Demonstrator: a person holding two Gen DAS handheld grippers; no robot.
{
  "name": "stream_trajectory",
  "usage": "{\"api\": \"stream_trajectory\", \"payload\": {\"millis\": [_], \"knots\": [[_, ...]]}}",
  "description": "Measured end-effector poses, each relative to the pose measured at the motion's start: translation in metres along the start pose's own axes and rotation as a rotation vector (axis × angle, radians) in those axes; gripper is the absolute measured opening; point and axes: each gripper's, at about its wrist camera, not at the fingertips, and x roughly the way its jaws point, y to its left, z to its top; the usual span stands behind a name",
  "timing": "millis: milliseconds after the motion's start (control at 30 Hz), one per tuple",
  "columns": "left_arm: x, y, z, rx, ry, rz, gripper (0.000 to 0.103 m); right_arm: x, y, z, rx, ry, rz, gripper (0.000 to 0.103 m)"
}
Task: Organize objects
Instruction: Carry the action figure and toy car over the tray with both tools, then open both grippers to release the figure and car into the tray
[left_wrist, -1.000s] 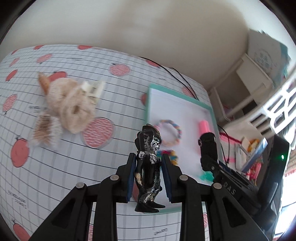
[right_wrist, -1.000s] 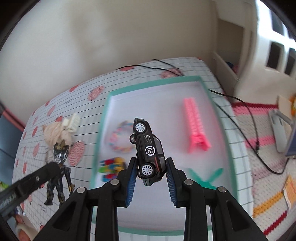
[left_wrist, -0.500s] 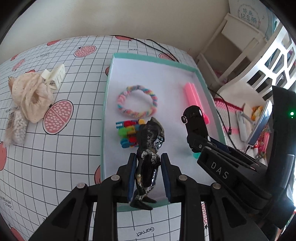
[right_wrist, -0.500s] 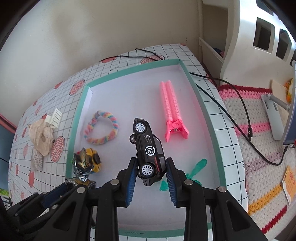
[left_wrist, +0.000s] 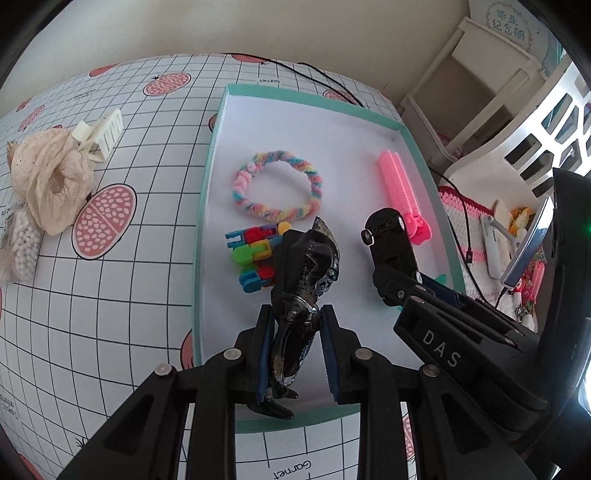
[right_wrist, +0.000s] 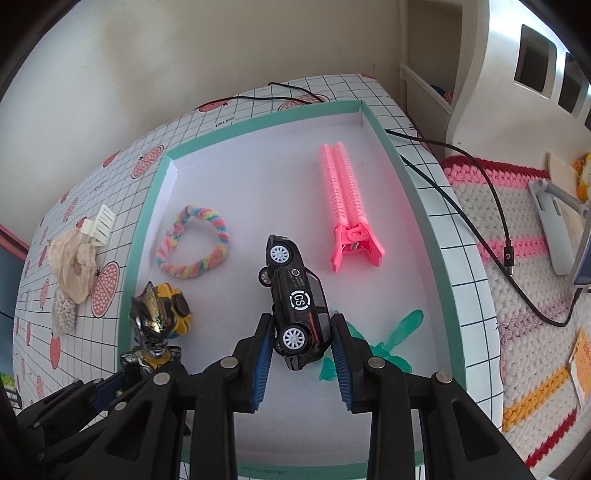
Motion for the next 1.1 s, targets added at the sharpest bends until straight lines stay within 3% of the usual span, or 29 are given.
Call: {"api": "stream_trajectory", "payload": {"millis": [300, 433, 667, 1100], "knots": [[0.0, 0.01, 0.001, -0.015, 0.025, -0.021, 0.027, -0.002, 0.0, -0.001, 0.011, 0.001, -0.011, 0.034], [-0.005, 0.013, 0.001, -0.016, 0.028, -0.042, 0.042, -0.006, 0.0, -0.001, 0.015, -0.009, -0.005, 0.034], [-0.019, 0.02, 0.002, -0.019, 0.008, -0.051, 0.043, -0.015, 0.001, 0.0, 0.02, -0.03, 0.001, 0.039], [-0.049, 0.04, 0.011, -0.093, -0.125, -0.054, 0.043, -0.029, 0.008, 0.005, 0.014, -0.107, 0.016, 0.039]]}}
